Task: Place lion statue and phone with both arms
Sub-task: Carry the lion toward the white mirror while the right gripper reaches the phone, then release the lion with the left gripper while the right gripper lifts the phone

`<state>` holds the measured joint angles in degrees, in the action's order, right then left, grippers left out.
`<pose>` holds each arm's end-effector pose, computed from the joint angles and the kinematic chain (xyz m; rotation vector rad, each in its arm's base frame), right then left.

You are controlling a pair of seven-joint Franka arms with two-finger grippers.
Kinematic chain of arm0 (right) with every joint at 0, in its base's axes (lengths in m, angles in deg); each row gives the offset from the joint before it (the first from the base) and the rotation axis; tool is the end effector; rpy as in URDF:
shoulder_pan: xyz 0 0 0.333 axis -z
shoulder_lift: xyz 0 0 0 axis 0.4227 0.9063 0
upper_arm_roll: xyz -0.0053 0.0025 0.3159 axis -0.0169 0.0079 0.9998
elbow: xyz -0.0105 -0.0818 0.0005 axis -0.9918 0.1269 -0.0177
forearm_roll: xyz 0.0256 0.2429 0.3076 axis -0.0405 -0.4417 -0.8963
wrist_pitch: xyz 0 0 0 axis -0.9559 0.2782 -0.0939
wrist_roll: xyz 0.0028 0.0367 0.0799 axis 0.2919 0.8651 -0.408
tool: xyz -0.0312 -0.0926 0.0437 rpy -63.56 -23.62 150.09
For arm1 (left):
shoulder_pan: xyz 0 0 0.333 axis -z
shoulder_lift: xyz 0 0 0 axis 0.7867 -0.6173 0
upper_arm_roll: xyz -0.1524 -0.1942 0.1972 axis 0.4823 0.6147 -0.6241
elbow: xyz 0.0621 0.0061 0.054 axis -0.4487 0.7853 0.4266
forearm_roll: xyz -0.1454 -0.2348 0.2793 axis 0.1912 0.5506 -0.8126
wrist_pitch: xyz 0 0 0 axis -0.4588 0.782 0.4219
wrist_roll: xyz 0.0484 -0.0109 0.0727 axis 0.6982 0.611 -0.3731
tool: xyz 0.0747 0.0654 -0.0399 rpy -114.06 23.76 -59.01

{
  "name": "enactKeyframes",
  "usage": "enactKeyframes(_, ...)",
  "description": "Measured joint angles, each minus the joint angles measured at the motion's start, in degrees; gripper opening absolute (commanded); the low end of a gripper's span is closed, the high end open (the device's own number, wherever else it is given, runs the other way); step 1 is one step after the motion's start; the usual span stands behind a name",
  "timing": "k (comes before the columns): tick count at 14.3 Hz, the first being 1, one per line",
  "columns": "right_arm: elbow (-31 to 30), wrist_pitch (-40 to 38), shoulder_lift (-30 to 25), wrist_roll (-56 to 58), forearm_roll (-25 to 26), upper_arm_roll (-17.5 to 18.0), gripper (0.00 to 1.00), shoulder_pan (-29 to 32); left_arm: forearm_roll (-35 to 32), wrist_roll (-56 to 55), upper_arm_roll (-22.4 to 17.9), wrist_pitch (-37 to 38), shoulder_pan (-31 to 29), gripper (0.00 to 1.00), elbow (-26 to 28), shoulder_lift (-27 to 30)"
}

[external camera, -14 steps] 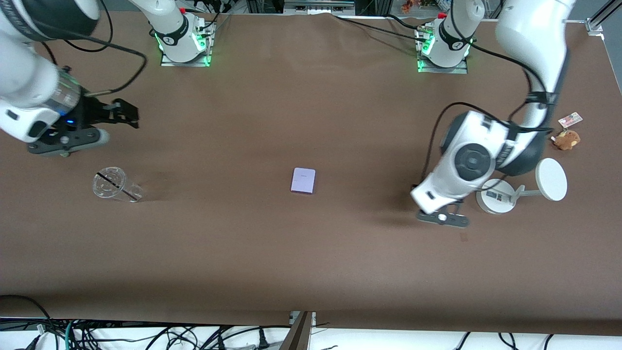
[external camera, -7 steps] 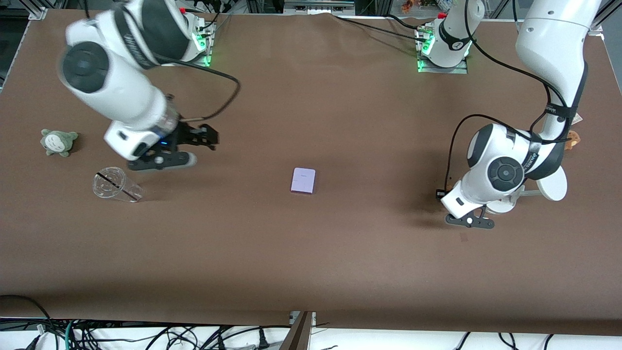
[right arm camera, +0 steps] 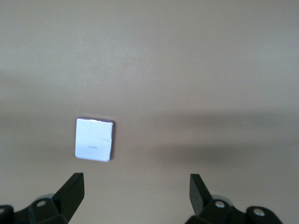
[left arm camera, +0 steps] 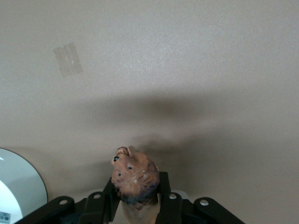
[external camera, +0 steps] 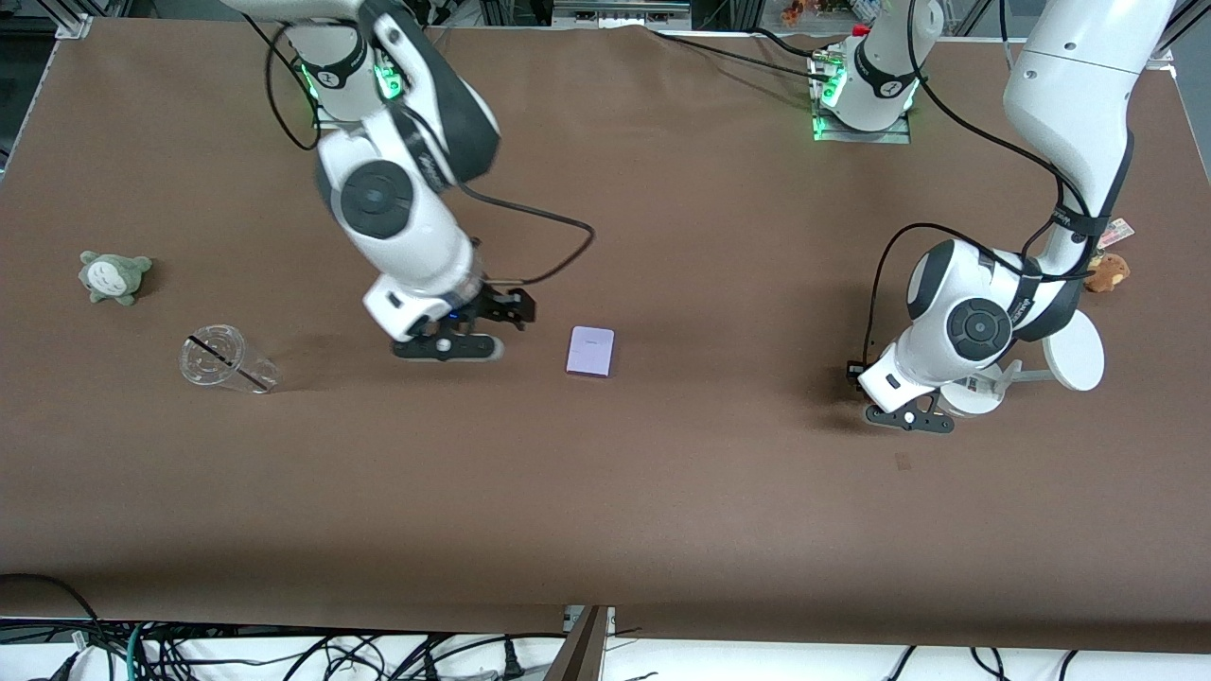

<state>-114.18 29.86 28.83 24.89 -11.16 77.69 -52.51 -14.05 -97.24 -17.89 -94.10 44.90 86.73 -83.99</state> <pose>0.5869 0.3698 0.3781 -3.0661 0.0401 -0.0014 0.6250 -0.0780 0.2106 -3.0851 0.2240 0.1122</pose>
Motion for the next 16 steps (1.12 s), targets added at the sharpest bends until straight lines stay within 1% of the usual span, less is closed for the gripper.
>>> enactKeyframes(1,0.0,2.0,1.8,-1.8,0.6,0.0,1.00,-1.1,0.0,0.0,0.0,0.1,0.0,0.34,0.0,0.0)
enactKeyframes(2,0.2,4.3,3.5,-3.8,1.2,0.0,1.00,-2.1,0.0,0.0,0.0,0.3,0.0,0.71,0.0,0.0)
enactKeyframes(3,0.5,6.5,5.3,-5.8,1.7,0.0,1.00,-3.2,0.0,0.0,0.0,0.4,0.0,1.00,0.0,0.0)
enactKeyframes(5,2.2,9.4,9.1,-9.4,2.9,-0.1,1.00,-5.2,0.0,0.0,0.0,0.6,0.0,1.00,0.1,0.0)
enactKeyframes(9,7.1,11.0,15.6,-10.9,3.3,-0.2,1.00,-6.6,0.0,0.0,0.0,1.6,0.0,1.00,-0.2,0.4)
enactKeyframes(11,8.0,13.4,17.9,-10.9,3.3,-0.3,1.00,-7.0,0.0,0.0,0.1,5.4,0.0,1.00,-1.7,2.0)
enactKeyframes(14,8.1,17.6,21.0,-10.9,3.3,-0.3,1.00,-7.7,0.0,0.0,0.6,12.9,0.0,1.00,-5.6,6.1)
enactKeyframes(16,8.2,19.2,22.3,-10.9,3.3,-0.3,1.00,-8.0,0.0,0.3,0.6,15.9,0.0,1.00,-7.2,8.8)
